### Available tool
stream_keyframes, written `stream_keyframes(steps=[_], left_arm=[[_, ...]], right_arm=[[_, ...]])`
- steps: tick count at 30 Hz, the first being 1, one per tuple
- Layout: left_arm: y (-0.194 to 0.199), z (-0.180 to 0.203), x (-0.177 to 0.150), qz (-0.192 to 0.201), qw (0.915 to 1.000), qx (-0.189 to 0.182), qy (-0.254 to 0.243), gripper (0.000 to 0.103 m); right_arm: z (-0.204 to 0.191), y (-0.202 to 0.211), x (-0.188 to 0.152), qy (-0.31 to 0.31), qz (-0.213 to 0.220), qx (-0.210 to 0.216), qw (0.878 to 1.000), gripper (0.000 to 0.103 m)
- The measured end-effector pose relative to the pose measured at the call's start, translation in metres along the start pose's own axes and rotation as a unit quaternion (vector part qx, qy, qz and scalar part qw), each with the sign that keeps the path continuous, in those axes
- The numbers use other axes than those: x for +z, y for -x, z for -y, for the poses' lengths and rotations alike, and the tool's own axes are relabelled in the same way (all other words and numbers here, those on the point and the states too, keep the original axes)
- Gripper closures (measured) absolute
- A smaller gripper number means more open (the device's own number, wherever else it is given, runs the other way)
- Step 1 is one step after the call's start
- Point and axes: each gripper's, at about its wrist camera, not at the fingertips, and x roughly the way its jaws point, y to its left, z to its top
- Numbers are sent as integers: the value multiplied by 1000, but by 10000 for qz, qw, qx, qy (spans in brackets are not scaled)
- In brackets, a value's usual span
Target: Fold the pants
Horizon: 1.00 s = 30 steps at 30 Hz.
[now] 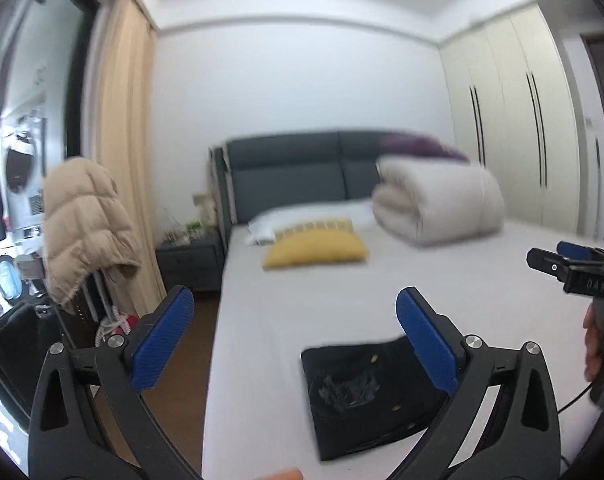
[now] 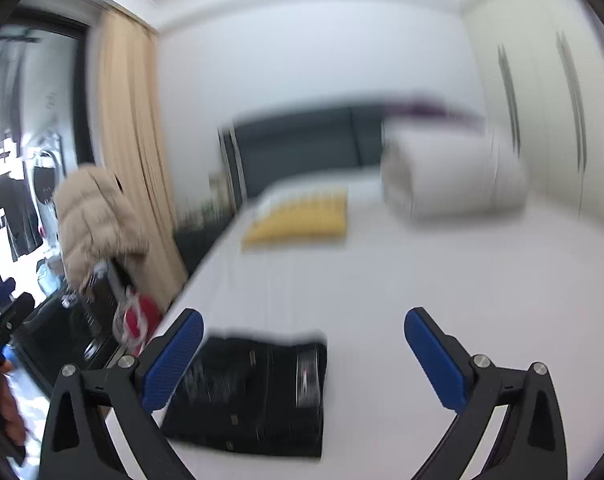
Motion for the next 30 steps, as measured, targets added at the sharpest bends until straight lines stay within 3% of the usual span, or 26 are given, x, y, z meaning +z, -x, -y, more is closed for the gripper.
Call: stream_keyframes(steps=[2,5,10,13,16,22,30], left_arm=[[28,-2,16,65,9998,48,167,0],[55,3,37,-23,9999,110,49,0],[103,15,54,16,9995,86,-299,0],[123,14,57,-261,9995,-32,-175,0],[122,19,48,-769,9970,56,-101,0],[91,24,13,-1594,9865,345,123,0],[26,28,-52,-2406,9695,400,240,0]], right_arm=[[-19,33,22,266,554,-165,9980,0],[-29,77,48,274,980,-68,9948,0],[-44,131,80,233,1397,-85,9899,0],[-54,144,84,288,1451,-293,9886,0],[-60,143,77,279,1128,-479,9921,0],[-64,115,45,72,337,-395,9986,0],[-59,81,0,-31,-865,-845,9927,0]])
